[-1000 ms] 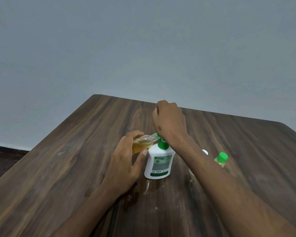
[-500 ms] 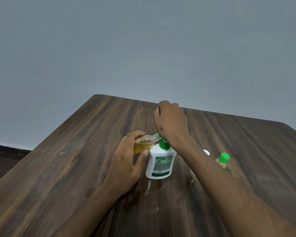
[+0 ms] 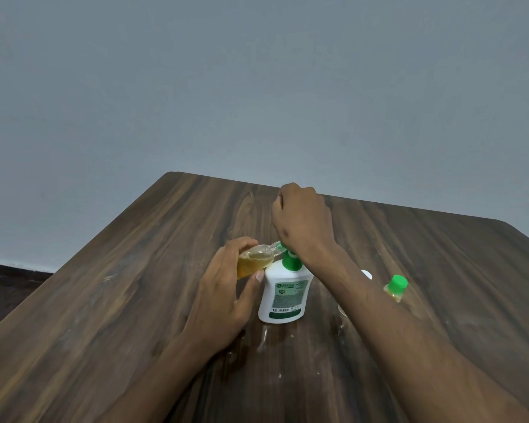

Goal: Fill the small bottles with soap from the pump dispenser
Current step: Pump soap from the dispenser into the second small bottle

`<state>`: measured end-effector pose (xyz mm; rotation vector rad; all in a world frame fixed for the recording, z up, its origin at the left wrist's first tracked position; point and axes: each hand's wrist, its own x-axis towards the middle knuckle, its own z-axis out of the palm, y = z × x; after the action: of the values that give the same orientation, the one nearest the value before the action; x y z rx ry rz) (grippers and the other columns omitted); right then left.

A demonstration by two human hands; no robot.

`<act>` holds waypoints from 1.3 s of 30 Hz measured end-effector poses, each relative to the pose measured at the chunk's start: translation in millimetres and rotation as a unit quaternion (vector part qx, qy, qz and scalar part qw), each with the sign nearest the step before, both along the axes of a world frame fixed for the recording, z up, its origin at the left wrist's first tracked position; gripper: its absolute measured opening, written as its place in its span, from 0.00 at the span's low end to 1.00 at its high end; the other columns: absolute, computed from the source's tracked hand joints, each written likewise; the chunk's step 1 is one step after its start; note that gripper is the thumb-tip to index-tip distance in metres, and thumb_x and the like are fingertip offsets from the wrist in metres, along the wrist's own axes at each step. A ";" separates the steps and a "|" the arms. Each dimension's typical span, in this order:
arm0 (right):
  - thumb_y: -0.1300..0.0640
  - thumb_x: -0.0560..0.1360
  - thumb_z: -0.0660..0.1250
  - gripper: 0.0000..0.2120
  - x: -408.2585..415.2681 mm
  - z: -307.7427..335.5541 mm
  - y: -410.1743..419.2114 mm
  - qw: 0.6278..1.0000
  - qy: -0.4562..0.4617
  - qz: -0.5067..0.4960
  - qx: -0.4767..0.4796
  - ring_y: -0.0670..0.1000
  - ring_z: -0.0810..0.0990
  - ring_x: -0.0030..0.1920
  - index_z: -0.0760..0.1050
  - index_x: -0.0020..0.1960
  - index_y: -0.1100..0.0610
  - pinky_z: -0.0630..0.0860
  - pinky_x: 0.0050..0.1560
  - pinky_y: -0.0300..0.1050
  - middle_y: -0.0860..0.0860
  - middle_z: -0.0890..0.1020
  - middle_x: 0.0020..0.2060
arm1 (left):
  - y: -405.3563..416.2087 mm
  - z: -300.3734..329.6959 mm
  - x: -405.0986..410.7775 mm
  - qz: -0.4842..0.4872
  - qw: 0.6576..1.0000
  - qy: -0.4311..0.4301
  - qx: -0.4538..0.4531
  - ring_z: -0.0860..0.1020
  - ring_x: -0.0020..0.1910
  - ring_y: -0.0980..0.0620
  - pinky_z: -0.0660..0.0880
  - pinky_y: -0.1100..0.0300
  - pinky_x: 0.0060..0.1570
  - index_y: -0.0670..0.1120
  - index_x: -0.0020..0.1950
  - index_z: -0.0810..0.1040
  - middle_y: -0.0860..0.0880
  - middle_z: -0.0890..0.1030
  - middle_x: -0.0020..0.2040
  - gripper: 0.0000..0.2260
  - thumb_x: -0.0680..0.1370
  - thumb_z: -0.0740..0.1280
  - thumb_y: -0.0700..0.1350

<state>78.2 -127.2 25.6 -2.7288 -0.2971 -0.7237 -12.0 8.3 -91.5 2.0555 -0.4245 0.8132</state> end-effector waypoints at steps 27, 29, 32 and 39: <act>0.57 0.81 0.57 0.12 1.9 0.6 1.5 1.000 0.005 0.008 0.008 0.50 0.73 0.32 0.73 0.41 0.57 0.65 0.30 0.45 0.50 0.75 0.33 | 0.4 1.1 -1.5 0.000 1.000 0.008 0.002 0.77 0.62 0.60 0.74 0.67 0.59 0.49 0.71 0.71 0.60 0.76 0.62 0.17 0.83 0.67 0.48; 0.57 0.81 0.57 0.12 3.3 -0.9 1.1 1.000 0.006 0.004 0.015 0.51 0.74 0.32 0.74 0.41 0.57 0.66 0.31 0.45 0.51 0.76 0.33 | 0.3 1.5 -1.2 0.000 1.000 0.006 -0.001 0.77 0.62 0.60 0.74 0.67 0.59 0.49 0.71 0.72 0.59 0.77 0.62 0.17 0.82 0.68 0.47; 0.57 0.81 0.57 0.12 3.2 -1.7 0.7 1.000 0.015 0.003 0.010 0.52 0.75 0.32 0.74 0.41 0.58 0.64 0.29 0.45 0.51 0.76 0.33 | 0.5 1.6 -1.4 0.003 1.000 0.009 0.001 0.77 0.62 0.59 0.74 0.67 0.59 0.49 0.71 0.72 0.59 0.77 0.62 0.17 0.83 0.68 0.48; 0.57 0.80 0.57 0.12 4.3 -2.4 0.2 1.000 0.005 0.006 0.007 0.52 0.75 0.33 0.74 0.41 0.58 0.66 0.30 0.45 0.51 0.76 0.33 | -0.2 2.8 -1.3 0.005 1.000 0.004 0.005 0.76 0.62 0.61 0.72 0.70 0.60 0.49 0.70 0.72 0.60 0.76 0.62 0.17 0.83 0.68 0.47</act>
<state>82.6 -127.1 23.2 -2.7143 -0.3044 -0.7065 -13.2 8.1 -88.8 2.0716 -0.4155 0.8098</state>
